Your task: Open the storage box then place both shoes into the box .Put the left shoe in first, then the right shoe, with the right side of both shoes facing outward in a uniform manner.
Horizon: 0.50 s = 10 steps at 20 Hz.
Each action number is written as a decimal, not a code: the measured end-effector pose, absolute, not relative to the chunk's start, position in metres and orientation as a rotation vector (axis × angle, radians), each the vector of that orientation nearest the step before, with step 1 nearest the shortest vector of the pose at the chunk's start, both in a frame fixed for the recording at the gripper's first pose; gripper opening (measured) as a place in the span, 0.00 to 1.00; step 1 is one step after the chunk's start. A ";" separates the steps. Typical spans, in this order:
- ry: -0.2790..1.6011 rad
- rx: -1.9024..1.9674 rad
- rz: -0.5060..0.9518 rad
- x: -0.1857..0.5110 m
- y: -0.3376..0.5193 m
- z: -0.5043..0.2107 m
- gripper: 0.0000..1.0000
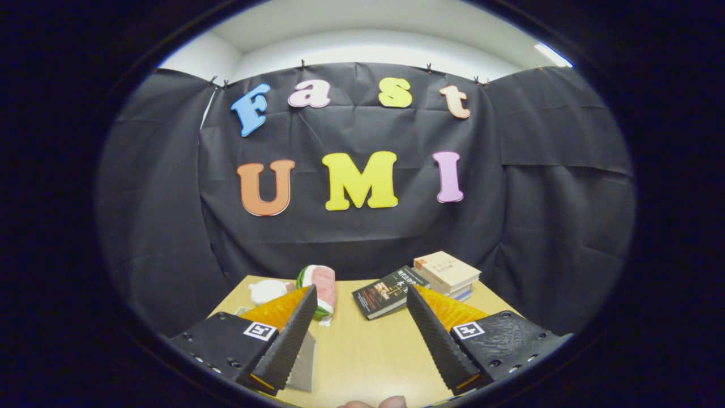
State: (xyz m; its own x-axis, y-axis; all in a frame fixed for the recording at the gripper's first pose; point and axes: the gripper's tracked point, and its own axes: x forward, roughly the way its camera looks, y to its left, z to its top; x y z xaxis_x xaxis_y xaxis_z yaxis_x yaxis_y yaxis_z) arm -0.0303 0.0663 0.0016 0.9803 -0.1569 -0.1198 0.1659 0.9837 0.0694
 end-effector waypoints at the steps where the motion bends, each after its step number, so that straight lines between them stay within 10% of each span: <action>1: 0.108 0.091 -0.160 -0.032 0.066 0.000 0.97; 10: 0.108 0.118 -0.149 -0.030 0.073 -0.002 0.96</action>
State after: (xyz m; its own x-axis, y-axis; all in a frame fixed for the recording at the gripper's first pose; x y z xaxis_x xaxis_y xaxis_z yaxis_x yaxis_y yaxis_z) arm -0.0304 0.0726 -0.0024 0.9831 -0.1419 -0.1157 0.1545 0.9820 0.1089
